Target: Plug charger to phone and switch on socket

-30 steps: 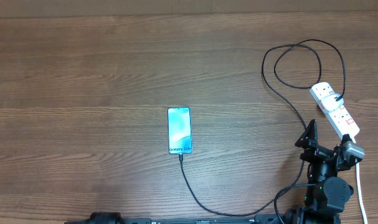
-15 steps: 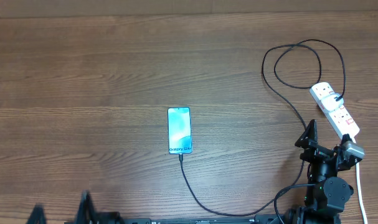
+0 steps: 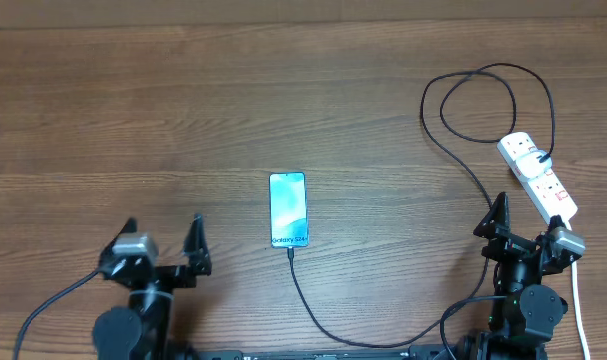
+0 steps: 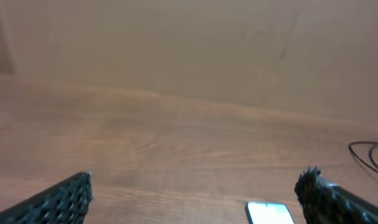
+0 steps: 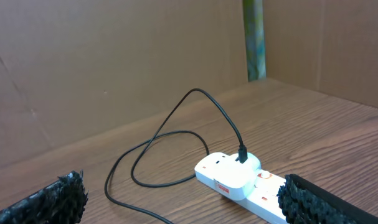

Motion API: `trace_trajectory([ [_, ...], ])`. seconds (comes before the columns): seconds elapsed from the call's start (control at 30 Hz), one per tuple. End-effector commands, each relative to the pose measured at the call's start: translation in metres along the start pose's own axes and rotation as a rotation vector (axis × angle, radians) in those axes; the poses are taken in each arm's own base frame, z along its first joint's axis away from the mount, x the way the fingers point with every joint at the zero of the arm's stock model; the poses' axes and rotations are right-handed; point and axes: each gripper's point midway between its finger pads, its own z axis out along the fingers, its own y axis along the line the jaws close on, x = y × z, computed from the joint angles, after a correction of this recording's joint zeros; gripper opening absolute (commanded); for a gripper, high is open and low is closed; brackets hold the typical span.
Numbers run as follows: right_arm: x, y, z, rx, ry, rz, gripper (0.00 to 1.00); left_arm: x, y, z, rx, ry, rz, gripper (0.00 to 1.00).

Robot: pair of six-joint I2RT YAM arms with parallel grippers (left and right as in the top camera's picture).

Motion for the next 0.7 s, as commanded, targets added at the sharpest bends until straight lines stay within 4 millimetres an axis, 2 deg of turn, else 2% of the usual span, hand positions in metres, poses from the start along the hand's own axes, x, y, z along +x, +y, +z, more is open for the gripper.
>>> trace_trajectory([
  [0.0, 0.002, 0.000, 0.000, -0.006, -0.002, -0.012, 1.00, 0.025, -0.005, 0.016, 0.062, -0.005, 0.073, 0.99],
  [0.2, 0.002, 0.000, 0.000, -0.006, -0.002, -0.012, 1.00, 0.043, -0.001, 0.033, 0.074, -0.094, 0.079, 1.00],
  [0.37, 0.002, 0.000, 0.000, -0.006, -0.002, -0.012, 1.00, 0.049, 0.005, 0.034, 0.038, -0.075, 0.147, 0.99],
  [0.43, 0.002, 0.000, 0.000, -0.006, -0.002, -0.012, 1.00, 0.060, 0.011, 0.035, 0.012, -0.027, 0.151, 1.00],
  [0.67, 0.002, 0.000, 0.000, -0.006, -0.002, -0.012, 1.00, 0.061, 0.015, 0.035, -0.013, -0.024, 0.204, 1.00],
])
